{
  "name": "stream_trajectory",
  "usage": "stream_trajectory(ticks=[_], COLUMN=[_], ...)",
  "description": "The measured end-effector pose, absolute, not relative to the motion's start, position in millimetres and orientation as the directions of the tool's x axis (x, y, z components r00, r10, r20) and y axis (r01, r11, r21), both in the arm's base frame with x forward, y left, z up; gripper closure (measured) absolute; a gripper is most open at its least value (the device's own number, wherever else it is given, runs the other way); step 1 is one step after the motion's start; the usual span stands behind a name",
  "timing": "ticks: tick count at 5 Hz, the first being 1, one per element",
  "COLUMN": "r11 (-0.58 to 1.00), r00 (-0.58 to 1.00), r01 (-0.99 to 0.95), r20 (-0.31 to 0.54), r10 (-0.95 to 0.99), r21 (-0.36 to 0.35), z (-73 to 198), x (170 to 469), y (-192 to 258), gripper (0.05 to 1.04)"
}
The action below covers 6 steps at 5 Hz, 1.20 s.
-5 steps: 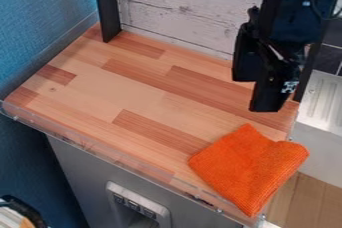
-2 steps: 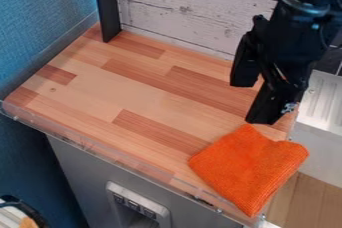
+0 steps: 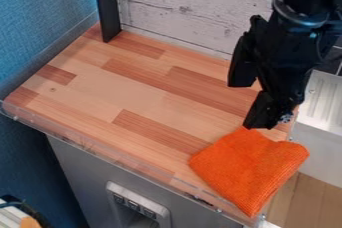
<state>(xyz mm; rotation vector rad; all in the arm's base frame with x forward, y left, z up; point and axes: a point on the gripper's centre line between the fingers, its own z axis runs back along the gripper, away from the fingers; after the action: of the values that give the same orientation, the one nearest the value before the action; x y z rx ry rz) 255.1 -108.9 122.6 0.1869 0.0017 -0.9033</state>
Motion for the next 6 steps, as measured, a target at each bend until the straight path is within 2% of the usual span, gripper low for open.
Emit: stream_trajectory(ticks=[1, 3, 5, 6], r11=[0.611, 0.636, 0.66, 0.665], r00=[0.624, 0.618, 0.634, 0.661], r01=[0.768, 0.756, 0.751, 0.743], r20=[-0.006, 0.151, 0.254, 0.242], r10=[-0.782, -0.772, -0.731, -0.711], r21=[0.192, 0.156, 0.021, -0.078], z=[125.4, 116.7, 114.7, 105.8], x=[252.4, 250.0, 250.7, 249.0], y=[-107.8, -111.3, -111.6, -110.6], gripper=[0.084, 0.085, 0.087, 0.084])
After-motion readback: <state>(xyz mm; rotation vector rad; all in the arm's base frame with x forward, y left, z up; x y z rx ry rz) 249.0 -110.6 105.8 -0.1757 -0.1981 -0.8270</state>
